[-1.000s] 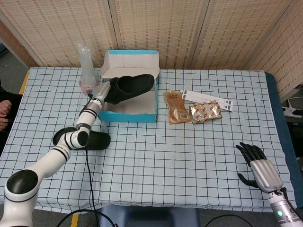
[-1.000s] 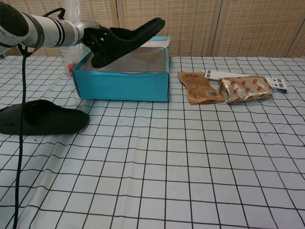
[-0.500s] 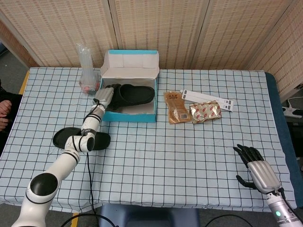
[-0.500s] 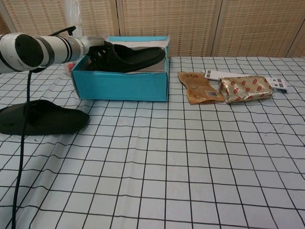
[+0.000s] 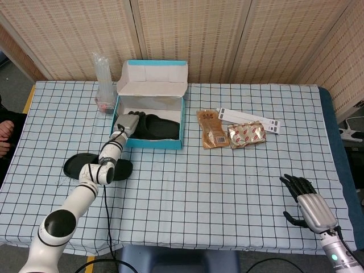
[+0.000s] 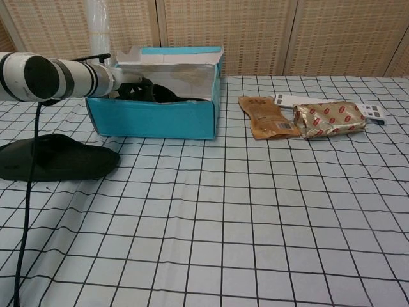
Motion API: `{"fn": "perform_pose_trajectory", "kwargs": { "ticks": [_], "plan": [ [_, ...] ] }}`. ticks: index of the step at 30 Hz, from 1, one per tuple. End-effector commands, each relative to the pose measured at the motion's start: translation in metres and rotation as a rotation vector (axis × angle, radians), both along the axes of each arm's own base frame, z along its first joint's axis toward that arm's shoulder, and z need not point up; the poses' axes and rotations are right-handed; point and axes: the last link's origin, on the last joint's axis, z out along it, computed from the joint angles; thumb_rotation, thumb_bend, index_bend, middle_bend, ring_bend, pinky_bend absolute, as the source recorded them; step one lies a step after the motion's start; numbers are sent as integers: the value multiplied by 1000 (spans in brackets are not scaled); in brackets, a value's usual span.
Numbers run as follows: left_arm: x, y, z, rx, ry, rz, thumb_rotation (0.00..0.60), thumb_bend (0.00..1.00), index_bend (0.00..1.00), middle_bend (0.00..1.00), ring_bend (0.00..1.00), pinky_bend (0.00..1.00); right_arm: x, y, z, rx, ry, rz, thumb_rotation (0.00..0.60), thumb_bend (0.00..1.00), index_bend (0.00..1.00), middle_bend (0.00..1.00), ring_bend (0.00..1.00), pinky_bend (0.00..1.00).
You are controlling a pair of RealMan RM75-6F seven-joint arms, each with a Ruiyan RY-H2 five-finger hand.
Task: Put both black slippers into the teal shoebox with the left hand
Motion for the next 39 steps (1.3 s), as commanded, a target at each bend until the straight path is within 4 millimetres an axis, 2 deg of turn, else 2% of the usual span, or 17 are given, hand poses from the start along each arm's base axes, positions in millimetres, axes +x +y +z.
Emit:
{"fn": "perform_pose_trajectory", "kwargs": {
  "ticks": [1, 6, 13, 16, 21, 23, 25, 28, 30, 36, 39],
  "plan": [
    [-3, -3, 6, -49, 16, -10, 600, 433, 466, 628, 476, 377, 0, 0, -1, 0, 1, 2, 600, 217, 0, 0, 0, 0],
    [-5, -22, 10, -146, -20, -28, 600, 433, 465, 627, 476, 377, 2, 2, -2, 3, 1, 8, 600, 217, 0, 0, 0, 0],
    [-1, -63, 23, -246, -43, -65, 600, 433, 447, 613, 475, 381, 6, 6, -4, 9, -3, 21, 600, 217, 0, 0, 0, 0],
    [2, -75, 29, -238, -19, -93, 600, 433, 438, 602, 475, 378, 7, 7, -5, 18, -3, 25, 600, 217, 0, 0, 0, 0],
    [2, -82, 39, -137, 52, -119, 600, 433, 411, 577, 475, 377, 8, 9, -6, 28, -4, 30, 600, 217, 0, 0, 0, 0],
    [1, -84, 40, -116, 50, -91, 600, 433, 377, 536, 474, 377, 9, 9, -6, 26, -5, 32, 600, 217, 0, 0, 0, 0],
    [1, -85, 40, -105, 31, -68, 600, 433, 285, 423, 467, 377, 9, 10, -5, 26, -6, 32, 600, 217, 0, 0, 0, 0],
    [5, -87, 42, -79, -13, -72, 600, 431, 80, 191, 442, 381, 8, 10, -5, 25, -6, 31, 600, 217, 0, 0, 0, 0],
    [8, -89, 44, -75, -54, -73, 600, 427, 18, 129, 437, 388, 9, 10, -4, 23, -7, 32, 600, 217, 0, 0, 0, 0],
    [3, -92, 45, -107, -37, -57, 600, 424, 0, 47, 418, 399, 9, 11, -4, 21, -11, 36, 600, 217, 0, 0, 0, 0],
    [0, -94, 44, -141, -32, -32, 600, 423, 0, 5, 251, 400, 9, 11, -2, 16, -13, 37, 600, 217, 0, 0, 0, 0]
  ]
}}
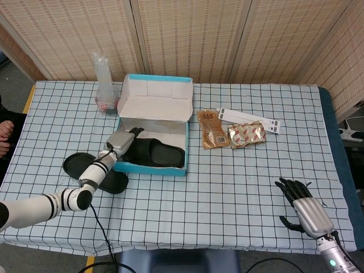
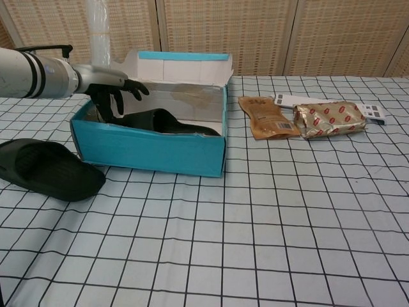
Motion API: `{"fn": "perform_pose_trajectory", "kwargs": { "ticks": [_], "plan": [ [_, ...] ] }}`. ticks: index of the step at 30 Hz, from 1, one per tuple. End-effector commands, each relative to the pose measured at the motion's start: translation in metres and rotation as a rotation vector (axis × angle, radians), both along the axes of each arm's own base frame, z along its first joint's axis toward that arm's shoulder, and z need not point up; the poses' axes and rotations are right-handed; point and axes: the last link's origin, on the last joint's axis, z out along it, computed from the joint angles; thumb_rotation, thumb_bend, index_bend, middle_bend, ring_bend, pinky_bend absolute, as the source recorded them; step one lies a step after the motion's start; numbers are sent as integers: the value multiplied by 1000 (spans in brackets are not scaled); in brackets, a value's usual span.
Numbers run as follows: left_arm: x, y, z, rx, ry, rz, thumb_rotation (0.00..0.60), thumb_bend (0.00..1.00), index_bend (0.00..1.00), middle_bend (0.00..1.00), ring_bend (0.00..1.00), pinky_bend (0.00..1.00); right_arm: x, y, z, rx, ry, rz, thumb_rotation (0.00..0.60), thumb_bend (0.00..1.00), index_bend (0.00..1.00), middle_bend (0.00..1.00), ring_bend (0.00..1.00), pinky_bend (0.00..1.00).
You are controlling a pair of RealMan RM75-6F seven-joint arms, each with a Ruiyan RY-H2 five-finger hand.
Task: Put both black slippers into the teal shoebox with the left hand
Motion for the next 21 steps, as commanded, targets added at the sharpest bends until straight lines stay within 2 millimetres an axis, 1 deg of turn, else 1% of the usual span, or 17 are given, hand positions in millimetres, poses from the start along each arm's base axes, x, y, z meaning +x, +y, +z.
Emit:
{"fn": "perform_pose_trajectory", "kwargs": {
  "ticks": [1, 3, 5, 8, 11, 14, 16, 18, 21],
  "plan": [
    [-4, -2, 0, -33, 7, 26, 600, 423, 0, 0, 183, 399, 0, 0, 1, -3, -2, -1, 600, 217, 0, 0, 0, 0],
    [-2, -2, 1, -31, -10, 29, 600, 423, 0, 0, 102, 389, -1, 0, 1, -3, -1, -1, 600, 217, 0, 0, 0, 0],
    [2, -3, 4, -19, -58, 31, 600, 423, 0, 0, 72, 381, -1, 0, 1, -1, -1, -1, 600, 217, 0, 0, 0, 0],
    [13, -6, 16, 27, -168, 0, 600, 423, 0, 0, 37, 370, -1, 0, 1, 0, -1, 0, 600, 217, 0, 0, 0, 0],
    [24, -16, 35, 86, -293, -67, 600, 424, 0, 0, 3, 312, 0, 0, 1, 1, -3, 1, 600, 216, 0, 0, 0, 0],
    [27, -31, 56, 134, -397, -134, 600, 408, 0, 0, 0, 241, 0, 0, 0, 5, -2, 4, 600, 217, 0, 0, 0, 0],
    [22, -41, 71, 154, -429, -164, 600, 389, 0, 0, 0, 179, 1, 0, 0, 8, -3, 7, 600, 217, 0, 0, 0, 0],
    [15, -51, 83, 167, -444, -173, 600, 383, 0, 0, 0, 146, 1, 1, 0, 8, -4, 11, 600, 217, 0, 0, 0, 0],
    [-8, -70, 100, 186, -427, -164, 600, 380, 0, 0, 0, 107, 3, 3, 3, -1, -8, 24, 600, 217, 0, 0, 0, 0]
  ]
}}
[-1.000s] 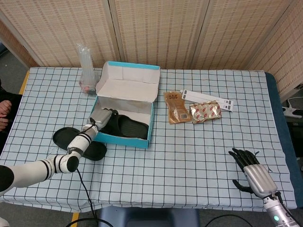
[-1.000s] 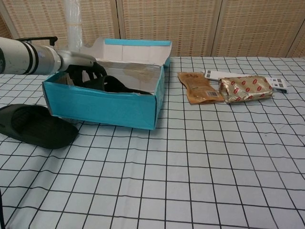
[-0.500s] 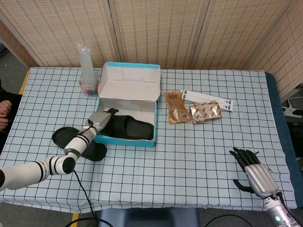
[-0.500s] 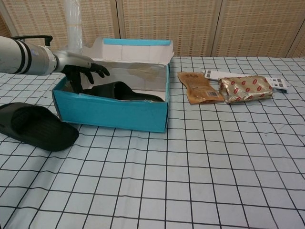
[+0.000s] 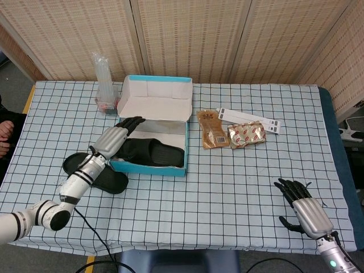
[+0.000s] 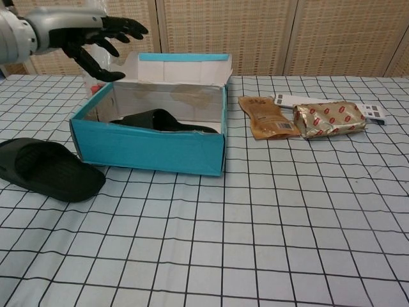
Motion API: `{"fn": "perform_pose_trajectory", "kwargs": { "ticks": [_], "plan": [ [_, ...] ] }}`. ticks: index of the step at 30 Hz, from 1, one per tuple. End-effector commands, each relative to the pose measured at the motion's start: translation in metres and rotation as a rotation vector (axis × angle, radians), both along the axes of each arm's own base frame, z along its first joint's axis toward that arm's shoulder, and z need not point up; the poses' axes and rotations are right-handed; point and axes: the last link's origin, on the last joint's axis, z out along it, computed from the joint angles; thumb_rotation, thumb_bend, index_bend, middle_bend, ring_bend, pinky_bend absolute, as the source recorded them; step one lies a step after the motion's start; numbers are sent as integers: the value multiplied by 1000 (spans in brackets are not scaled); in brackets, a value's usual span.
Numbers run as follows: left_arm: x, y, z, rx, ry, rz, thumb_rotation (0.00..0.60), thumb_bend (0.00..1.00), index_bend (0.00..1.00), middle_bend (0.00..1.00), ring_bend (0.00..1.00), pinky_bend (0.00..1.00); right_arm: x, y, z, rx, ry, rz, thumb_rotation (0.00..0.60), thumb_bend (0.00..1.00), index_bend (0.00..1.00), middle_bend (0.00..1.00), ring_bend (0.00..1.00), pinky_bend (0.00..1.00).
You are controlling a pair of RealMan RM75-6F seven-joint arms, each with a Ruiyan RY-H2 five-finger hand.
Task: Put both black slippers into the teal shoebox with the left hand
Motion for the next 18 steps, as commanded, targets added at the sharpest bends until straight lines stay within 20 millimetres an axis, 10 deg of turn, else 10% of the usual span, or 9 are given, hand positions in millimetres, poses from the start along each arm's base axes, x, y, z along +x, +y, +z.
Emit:
{"fn": "perform_pose_trajectory", "kwargs": {
  "ticks": [1, 10, 18],
  "plan": [
    [-34, -31, 34, 53, -16, 17, 600, 379, 0, 0, 0, 95, 2, 2, 3, -11, -6, 12, 600, 217, 0, 0, 0, 0],
    [-145, -74, 46, 97, 248, 199, 600, 363, 0, 0, 0, 50, 5, 6, 6, -19, -22, 37, 600, 217, 0, 0, 0, 0],
    [-193, -78, 32, 29, 390, 292, 600, 351, 0, 0, 0, 28, 9, 11, 5, -12, -28, 55, 600, 217, 0, 0, 0, 0]
  ]
}}
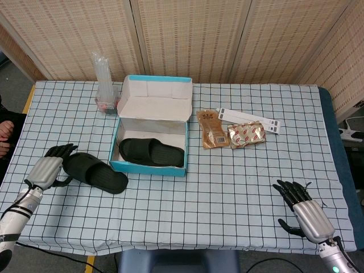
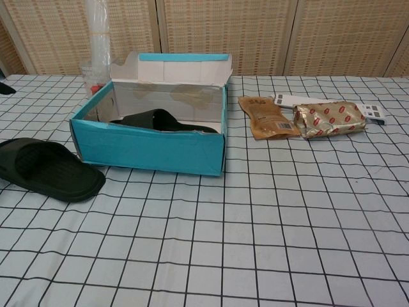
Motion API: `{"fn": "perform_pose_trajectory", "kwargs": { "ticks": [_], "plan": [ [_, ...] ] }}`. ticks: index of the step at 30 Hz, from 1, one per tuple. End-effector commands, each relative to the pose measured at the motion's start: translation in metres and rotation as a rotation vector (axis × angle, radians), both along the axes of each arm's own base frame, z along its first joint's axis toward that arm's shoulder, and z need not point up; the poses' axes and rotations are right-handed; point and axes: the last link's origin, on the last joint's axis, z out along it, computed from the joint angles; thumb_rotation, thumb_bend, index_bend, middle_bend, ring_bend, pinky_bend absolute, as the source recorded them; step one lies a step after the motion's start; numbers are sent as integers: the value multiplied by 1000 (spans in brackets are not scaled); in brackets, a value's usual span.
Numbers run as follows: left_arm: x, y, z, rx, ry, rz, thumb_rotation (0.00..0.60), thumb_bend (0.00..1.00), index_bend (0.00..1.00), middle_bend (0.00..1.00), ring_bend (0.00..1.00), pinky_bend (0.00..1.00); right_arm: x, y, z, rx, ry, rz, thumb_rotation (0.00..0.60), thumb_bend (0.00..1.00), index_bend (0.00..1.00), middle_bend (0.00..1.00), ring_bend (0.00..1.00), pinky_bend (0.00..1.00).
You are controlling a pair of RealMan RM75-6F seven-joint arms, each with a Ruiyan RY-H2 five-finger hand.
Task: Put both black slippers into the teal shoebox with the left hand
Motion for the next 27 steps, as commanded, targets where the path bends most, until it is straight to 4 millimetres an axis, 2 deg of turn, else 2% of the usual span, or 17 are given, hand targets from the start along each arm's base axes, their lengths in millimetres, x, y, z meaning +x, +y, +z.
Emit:
{"fn": "perform_pose_trajectory", "kwargs": {
  "ticks": [1, 12, 13, 15, 27],
  "plan": [
    [-18, -3, -14, -55, 70, 43, 600, 351, 0, 0, 0, 24, 1, 1, 0, 1, -2, 2, 600, 217, 0, 0, 0, 0],
    [-14, -5, -37, -126, 109, 37, 600, 340, 0, 0, 0, 21, -1, -1, 0, 3, -1, -6, 600, 217, 0, 0, 0, 0],
    [-5, -1, -47, -148, 109, 3, 600, 342, 0, 0, 0, 21, -2, -1, -1, 12, 2, -6, 600, 217, 0, 0, 0, 0],
    [0, 6, -56, -145, 113, -25, 600, 344, 0, 0, 0, 21, -2, -1, -1, 15, 2, -7, 600, 217, 0, 0, 0, 0],
    [12, 20, -81, -182, 128, -72, 600, 346, 0, 0, 0, 22, -2, -1, 2, 5, 3, -12, 600, 217, 0, 0, 0, 0]
  ]
}}
